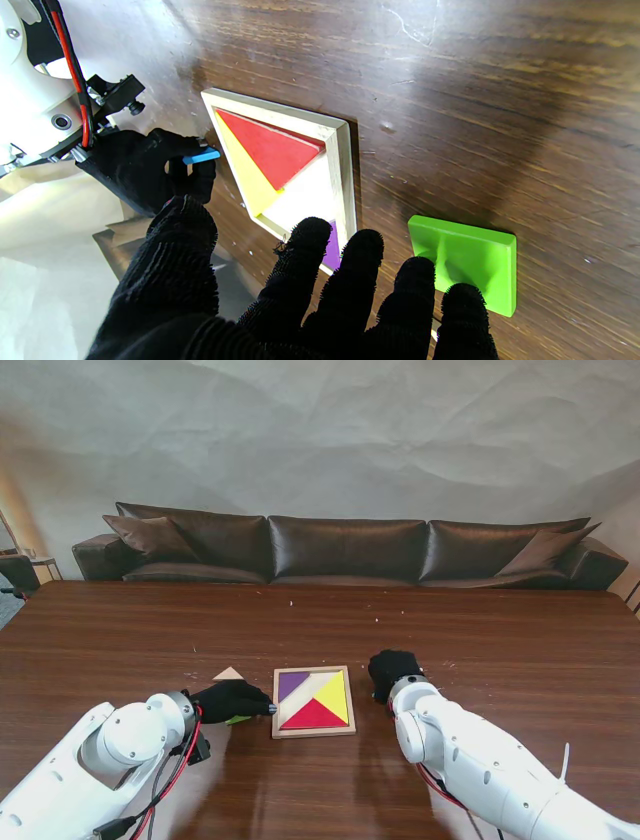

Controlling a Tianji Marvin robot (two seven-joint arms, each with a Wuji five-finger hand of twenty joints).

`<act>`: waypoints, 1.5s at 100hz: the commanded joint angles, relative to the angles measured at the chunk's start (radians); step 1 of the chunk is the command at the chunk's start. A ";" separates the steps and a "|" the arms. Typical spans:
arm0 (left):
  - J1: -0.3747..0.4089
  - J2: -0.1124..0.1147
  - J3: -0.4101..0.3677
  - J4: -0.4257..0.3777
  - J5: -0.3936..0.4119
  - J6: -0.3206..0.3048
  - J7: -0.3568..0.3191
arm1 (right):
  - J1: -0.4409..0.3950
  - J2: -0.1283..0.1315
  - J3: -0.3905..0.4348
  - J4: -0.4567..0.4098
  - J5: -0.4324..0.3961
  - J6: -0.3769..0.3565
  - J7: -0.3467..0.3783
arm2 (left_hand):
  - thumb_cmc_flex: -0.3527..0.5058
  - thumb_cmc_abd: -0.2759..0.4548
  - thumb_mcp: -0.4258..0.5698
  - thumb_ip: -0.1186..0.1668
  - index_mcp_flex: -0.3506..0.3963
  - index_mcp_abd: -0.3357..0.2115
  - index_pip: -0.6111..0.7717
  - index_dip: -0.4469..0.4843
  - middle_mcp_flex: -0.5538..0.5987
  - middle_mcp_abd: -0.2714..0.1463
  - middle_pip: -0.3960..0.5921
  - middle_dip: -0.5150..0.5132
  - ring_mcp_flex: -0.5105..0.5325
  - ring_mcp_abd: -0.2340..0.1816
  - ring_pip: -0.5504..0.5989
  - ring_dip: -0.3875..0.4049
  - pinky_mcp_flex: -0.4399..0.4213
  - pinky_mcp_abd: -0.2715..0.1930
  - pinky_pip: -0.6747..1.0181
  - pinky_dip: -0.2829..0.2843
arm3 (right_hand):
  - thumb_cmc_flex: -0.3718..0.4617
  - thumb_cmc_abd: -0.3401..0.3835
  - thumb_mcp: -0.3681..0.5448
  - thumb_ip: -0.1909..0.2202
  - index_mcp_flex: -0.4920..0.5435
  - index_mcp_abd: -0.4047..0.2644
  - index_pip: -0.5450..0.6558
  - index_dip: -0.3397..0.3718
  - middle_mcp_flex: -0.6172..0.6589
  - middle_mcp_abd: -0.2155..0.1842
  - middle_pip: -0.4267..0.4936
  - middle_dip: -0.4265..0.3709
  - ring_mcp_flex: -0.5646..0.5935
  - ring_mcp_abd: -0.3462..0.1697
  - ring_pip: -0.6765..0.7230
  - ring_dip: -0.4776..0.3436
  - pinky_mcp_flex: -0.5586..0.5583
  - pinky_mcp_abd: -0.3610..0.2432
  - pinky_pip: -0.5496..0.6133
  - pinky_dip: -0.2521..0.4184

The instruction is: Assemble the tangram pieces into a square

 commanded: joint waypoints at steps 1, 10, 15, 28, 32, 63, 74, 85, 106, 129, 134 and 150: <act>0.010 -0.003 -0.005 -0.001 0.000 0.003 -0.016 | 0.003 -0.018 -0.010 -0.018 0.003 -0.002 0.008 | 0.020 0.033 0.001 0.029 0.008 0.002 0.004 0.004 0.013 0.009 0.008 0.010 0.021 0.012 0.016 0.013 0.011 0.025 0.016 0.011 | 0.024 0.047 0.036 -0.007 0.088 -0.004 0.052 0.042 0.107 0.040 0.025 0.019 0.006 -0.057 0.021 0.011 0.363 0.014 0.046 -0.019; 0.013 -0.003 -0.009 -0.004 0.002 0.003 -0.014 | 0.014 -0.026 -0.019 -0.025 0.008 0.006 0.003 | 0.020 0.033 0.001 0.029 0.008 0.001 0.004 0.004 0.013 0.009 0.008 0.010 0.021 0.013 0.016 0.013 0.011 0.025 0.016 0.011 | 0.025 0.049 0.033 -0.005 0.088 -0.004 0.050 0.043 0.107 0.041 0.023 0.021 0.005 -0.055 0.022 0.010 0.364 0.015 0.048 -0.019; 0.014 -0.003 -0.010 -0.005 0.004 0.002 -0.014 | 0.019 -0.030 -0.023 -0.030 0.011 0.010 0.001 | 0.019 0.033 0.001 0.029 0.008 0.000 0.004 0.004 0.013 0.009 0.008 0.010 0.022 0.012 0.017 0.013 0.011 0.026 0.016 0.011 | 0.025 0.051 0.033 -0.004 0.088 -0.004 0.050 0.044 0.107 0.041 0.022 0.021 0.006 -0.056 0.023 0.010 0.363 0.015 0.048 -0.019; 0.014 -0.003 -0.012 -0.005 0.005 0.001 -0.013 | 0.034 -0.039 -0.036 -0.041 0.011 0.012 -0.008 | 0.019 0.033 0.002 0.029 0.009 0.001 0.004 0.004 0.014 0.009 0.008 0.010 0.021 0.012 0.016 0.013 0.010 0.026 0.016 0.011 | 0.022 0.054 0.031 -0.004 0.087 -0.004 0.049 0.045 0.107 0.041 0.021 0.022 0.005 -0.059 0.023 0.010 0.363 0.015 0.047 -0.020; 0.014 -0.003 -0.012 -0.005 0.006 0.000 -0.013 | 0.038 -0.043 -0.040 -0.044 0.013 0.013 -0.010 | 0.019 0.032 0.001 0.029 0.009 0.001 0.004 0.004 0.014 0.010 0.008 0.010 0.021 0.014 0.016 0.013 0.010 0.026 0.016 0.011 | 0.022 0.056 0.031 -0.003 0.087 -0.004 0.048 0.045 0.107 0.041 0.021 0.023 0.006 -0.060 0.023 0.010 0.362 0.015 0.047 -0.020; 0.022 -0.004 -0.022 -0.011 0.012 0.000 -0.008 | 0.087 -0.102 -0.079 -0.035 0.093 0.040 -0.037 | 0.020 0.033 0.003 0.029 0.008 0.002 0.004 0.004 0.013 0.009 0.008 0.010 0.020 0.014 0.016 0.013 0.010 0.025 0.016 0.011 | 0.013 0.071 0.024 0.003 0.078 -0.015 0.042 0.047 0.097 0.033 0.018 0.028 0.005 -0.062 0.018 0.006 0.358 0.020 0.038 -0.024; 0.028 -0.003 -0.030 -0.015 0.015 0.001 -0.007 | 0.110 -0.137 -0.103 0.007 0.131 0.041 -0.065 | 0.020 0.033 0.003 0.029 0.008 0.002 0.004 0.004 0.012 0.010 0.007 0.010 0.020 0.013 0.016 0.013 0.010 0.026 0.016 0.011 | 0.013 0.081 0.020 0.006 0.074 -0.013 0.039 0.047 0.092 0.034 0.016 0.029 0.005 -0.062 0.016 0.005 0.356 0.023 0.034 -0.025; 0.033 -0.004 -0.037 -0.018 0.019 0.003 -0.005 | 0.134 -0.172 -0.133 0.062 0.162 0.039 -0.087 | 0.021 0.033 0.003 0.029 0.009 0.003 0.004 0.004 0.013 0.010 0.008 0.010 0.021 0.014 0.016 0.013 0.010 0.026 0.016 0.011 | 0.013 0.090 0.014 0.009 0.069 -0.011 0.035 0.047 0.088 0.035 0.014 0.030 0.005 -0.065 0.012 0.003 0.354 0.026 0.030 -0.026; 0.037 -0.004 -0.042 -0.022 0.021 0.005 -0.003 | 0.167 -0.231 -0.184 0.172 0.195 0.029 -0.126 | 0.020 0.034 0.002 0.029 0.008 0.002 0.004 0.004 0.013 0.009 0.008 0.010 0.021 0.013 0.016 0.013 0.011 0.026 0.016 0.011 | 0.008 0.106 0.006 0.016 0.061 -0.011 0.027 0.046 0.082 0.037 0.012 0.030 0.006 -0.070 0.006 0.000 0.355 0.023 0.028 -0.026; 0.038 -0.003 -0.043 -0.025 0.019 0.010 -0.005 | 0.178 -0.276 -0.209 0.258 0.214 0.019 -0.172 | 0.020 0.033 0.002 0.029 0.004 0.001 0.002 0.003 0.009 0.007 0.006 0.010 0.018 0.013 0.014 0.013 0.011 0.025 0.016 0.011 | 0.002 0.118 0.005 0.021 0.051 -0.016 0.018 0.043 0.071 0.035 0.010 0.030 0.007 -0.079 0.002 -0.004 0.354 0.019 0.023 -0.028; 0.039 -0.005 -0.043 -0.022 0.018 0.004 0.001 | 0.180 -0.281 -0.212 0.269 0.215 0.019 -0.181 | 0.020 0.033 0.001 0.029 -0.001 -0.005 0.000 0.003 -0.002 -0.013 0.003 0.008 0.002 0.004 0.007 0.010 0.010 0.024 0.016 0.010 | 0.001 0.117 0.003 0.021 0.048 -0.018 0.015 0.042 0.070 0.034 0.010 0.030 0.007 -0.080 0.001 -0.004 0.354 0.019 0.022 -0.029; 0.042 -0.014 -0.048 -0.010 0.006 -0.034 0.039 | 0.184 -0.296 -0.212 0.296 0.218 0.016 -0.210 | 0.021 0.029 0.002 0.030 -0.001 -0.015 0.001 0.002 -0.004 -0.044 0.004 0.008 -0.006 -0.003 0.006 0.009 0.010 0.022 0.016 0.010 | 0.002 0.121 0.002 0.022 0.045 -0.016 0.013 0.040 0.065 0.035 0.011 0.026 0.007 -0.083 0.000 -0.006 0.354 0.018 0.021 -0.030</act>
